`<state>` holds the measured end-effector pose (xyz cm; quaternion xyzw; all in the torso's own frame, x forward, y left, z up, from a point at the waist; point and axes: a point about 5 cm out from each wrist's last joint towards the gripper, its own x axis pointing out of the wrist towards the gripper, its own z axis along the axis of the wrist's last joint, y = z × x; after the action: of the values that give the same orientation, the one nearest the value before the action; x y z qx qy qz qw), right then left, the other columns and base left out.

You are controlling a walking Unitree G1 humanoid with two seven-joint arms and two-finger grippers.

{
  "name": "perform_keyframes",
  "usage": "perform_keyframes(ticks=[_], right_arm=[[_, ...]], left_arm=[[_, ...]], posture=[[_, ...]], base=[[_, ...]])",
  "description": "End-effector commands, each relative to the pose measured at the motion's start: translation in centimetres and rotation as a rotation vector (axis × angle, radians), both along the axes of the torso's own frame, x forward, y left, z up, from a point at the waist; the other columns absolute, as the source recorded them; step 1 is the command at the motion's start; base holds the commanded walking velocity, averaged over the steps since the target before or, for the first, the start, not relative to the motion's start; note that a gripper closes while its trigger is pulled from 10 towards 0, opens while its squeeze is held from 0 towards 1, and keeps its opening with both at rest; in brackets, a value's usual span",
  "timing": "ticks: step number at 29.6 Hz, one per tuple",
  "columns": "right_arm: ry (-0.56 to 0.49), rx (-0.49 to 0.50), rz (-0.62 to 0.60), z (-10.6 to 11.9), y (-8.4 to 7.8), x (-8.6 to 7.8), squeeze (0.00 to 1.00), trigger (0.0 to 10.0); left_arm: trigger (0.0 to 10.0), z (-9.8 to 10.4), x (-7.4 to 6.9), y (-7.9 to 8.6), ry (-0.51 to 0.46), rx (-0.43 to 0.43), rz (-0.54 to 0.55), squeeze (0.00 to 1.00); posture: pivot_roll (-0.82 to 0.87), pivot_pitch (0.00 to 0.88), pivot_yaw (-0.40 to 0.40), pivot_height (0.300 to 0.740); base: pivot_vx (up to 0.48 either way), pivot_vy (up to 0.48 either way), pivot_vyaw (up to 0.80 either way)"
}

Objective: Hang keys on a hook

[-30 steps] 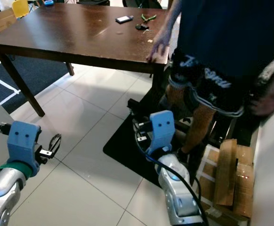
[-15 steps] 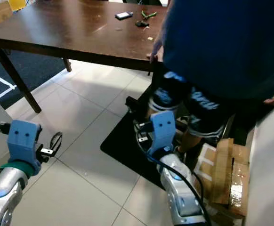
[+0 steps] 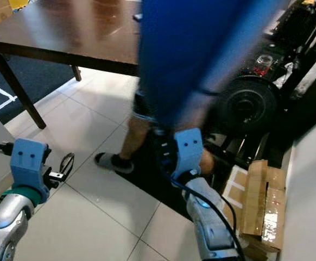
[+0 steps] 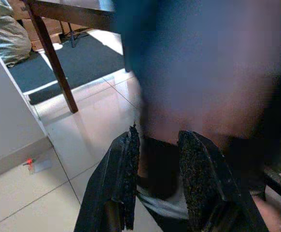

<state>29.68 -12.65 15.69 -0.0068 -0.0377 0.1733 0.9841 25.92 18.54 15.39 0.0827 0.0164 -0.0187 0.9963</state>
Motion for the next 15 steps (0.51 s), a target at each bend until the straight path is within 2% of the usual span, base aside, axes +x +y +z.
perform_keyframes(ticks=[1,15], right_arm=[[0.007,0.018,-0.006,-0.13,-0.04,-0.18,0.00,10.0],[0.010,0.023,-0.007,-0.24,-0.12,-0.32,0.00,10.0]], left_arm=[[10.0,-0.58,-0.20,0.25,0.034,-0.001,0.002,0.00],[10.0,-0.60,-0.28,0.40,0.035,0.007,0.008,0.00]], posture=[[-0.09,0.090,0.094,0.740],[-0.09,0.079,0.092,0.740]], base=[[0.000,0.000,0.00],[0.000,0.000,0.00]])
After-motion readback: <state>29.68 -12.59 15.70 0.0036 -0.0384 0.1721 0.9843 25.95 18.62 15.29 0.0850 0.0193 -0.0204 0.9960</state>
